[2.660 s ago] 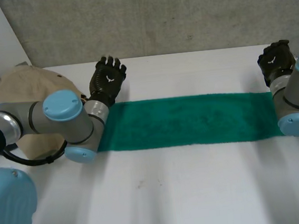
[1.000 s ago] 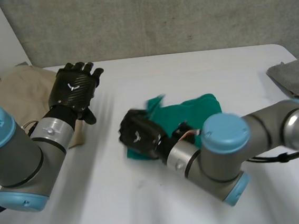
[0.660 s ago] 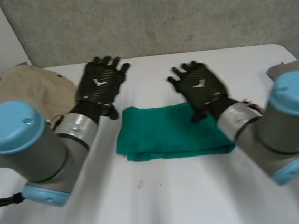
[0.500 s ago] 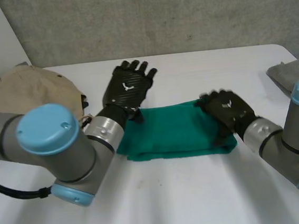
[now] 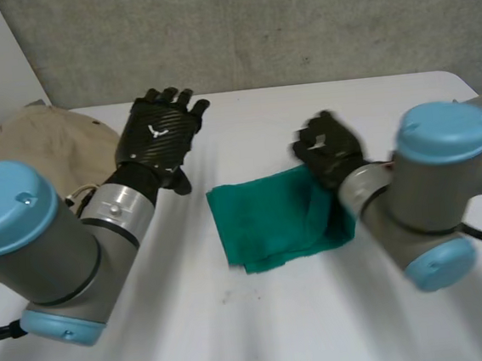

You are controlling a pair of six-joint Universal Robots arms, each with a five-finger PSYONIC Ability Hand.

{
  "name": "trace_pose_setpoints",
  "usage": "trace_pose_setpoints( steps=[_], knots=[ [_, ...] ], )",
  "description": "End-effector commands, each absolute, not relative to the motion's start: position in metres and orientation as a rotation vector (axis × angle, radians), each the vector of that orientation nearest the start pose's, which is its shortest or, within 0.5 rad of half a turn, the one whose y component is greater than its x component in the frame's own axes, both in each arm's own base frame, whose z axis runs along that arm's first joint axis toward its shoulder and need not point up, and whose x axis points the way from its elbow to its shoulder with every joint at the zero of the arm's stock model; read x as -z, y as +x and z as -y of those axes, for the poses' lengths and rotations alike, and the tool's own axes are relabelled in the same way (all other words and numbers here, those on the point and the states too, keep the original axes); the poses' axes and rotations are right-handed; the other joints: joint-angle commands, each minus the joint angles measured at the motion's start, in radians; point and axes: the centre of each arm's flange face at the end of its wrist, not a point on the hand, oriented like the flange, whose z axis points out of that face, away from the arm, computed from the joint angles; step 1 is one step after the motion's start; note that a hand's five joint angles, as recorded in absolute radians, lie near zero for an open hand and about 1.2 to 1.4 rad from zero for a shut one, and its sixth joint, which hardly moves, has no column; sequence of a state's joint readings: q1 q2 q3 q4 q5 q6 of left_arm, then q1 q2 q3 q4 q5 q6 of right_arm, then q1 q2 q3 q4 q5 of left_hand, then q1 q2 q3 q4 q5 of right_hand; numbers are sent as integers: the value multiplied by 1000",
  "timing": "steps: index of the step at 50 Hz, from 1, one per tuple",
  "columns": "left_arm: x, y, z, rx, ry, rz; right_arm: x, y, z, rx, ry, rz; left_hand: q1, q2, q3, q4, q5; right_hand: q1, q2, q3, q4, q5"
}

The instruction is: Fold the laundry.

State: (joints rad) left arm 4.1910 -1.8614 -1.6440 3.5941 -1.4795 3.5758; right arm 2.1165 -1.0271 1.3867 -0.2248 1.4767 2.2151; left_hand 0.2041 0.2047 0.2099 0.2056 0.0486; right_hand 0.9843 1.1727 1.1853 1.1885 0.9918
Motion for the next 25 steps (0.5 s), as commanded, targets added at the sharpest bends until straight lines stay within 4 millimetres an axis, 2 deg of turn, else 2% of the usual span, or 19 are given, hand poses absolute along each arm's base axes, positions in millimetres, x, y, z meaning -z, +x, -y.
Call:
trace_pose_setpoints(
  steps=[1,3,4,5,7,8,12,13,14,16,17,19,21,23,25],
  knots=[
    [-233,-286,257,2383,1035,-1940,-132,389,184,1944,-2207,-1106,-30,-30,-35,-31,-49,412,224,211,208,230],
    [-232,-285,257,2386,1021,-1968,-128,388,181,1914,-2204,-1112,-30,-30,-35,-31,-49,401,213,200,197,219],
    [-232,-285,257,2392,1013,-1976,-128,387,181,1910,-2194,-1121,-30,-30,-35,-31,-49,146,-43,-55,-59,-37],
    [-231,-285,258,2392,1007,-1987,-133,387,181,1909,-2141,-1155,-30,-30,-35,-31,-49,-403,-592,-604,-608,-586],
    [-233,-286,259,2400,996,-2007,-142,388,183,1913,-2051,-1205,-30,-30,-35,-31,-49,-775,-963,-976,-979,-957],
    [-234,-287,260,2406,990,-2009,-147,387,186,1910,-1988,-1250,-30,-30,-35,-31,-49,-810,-998,-1011,-1014,-992],
    [-244,-292,263,2445,959,-2010,-190,362,226,1922,-1531,-1521,-26,-26,-32,-27,-45,-810,-998,-1011,-1014,-992],
    [-244,-295,267,2449,942,-2032,-209,349,241,1922,-1335,-1606,-23,-24,-29,-24,-42,-810,-998,-1011,-1014,-992],
    [-243,-298,267,2448,941,-2049,-217,343,246,1912,-1239,-1642,-20,-21,-26,-21,-39,-810,-998,-1011,-1014,-992],
    [-242,-308,267,2461,940,-2081,-233,326,262,1883,-978,-1722,-17,-18,-23,-19,-36,-810,-998,-1011,-1014,-992],
    [-239,-319,265,2463,951,-2120,-238,319,267,1872,-901,-1749,-17,-18,-23,-18,-36,-810,-998,-1011,-1014,-992],
    [-235,-332,262,2457,974,-2166,-239,308,275,1838,-812,-1801,-17,-18,-23,-18,-36,-810,-998,-1011,-1014,-992],
    [-222,-349,260,2410,1003,-2249,-237,294,286,1806,-770,-1892,-11,-12,-17,-13,-30,-810,-998,-1011,-1014,-992],
    [-212,-358,259,2366,1024,-2296,-236,289,290,1786,-769,-1929,1,0,-5,-1,-18,-810,-998,-1011,-1014,-992],
    [-198,-370,258,2301,1054,-2350,-227,290,296,1733,-791,-1989,1,0,-5,-1,-18,-810,-998,-1011,-1014,-992]
  ],
)
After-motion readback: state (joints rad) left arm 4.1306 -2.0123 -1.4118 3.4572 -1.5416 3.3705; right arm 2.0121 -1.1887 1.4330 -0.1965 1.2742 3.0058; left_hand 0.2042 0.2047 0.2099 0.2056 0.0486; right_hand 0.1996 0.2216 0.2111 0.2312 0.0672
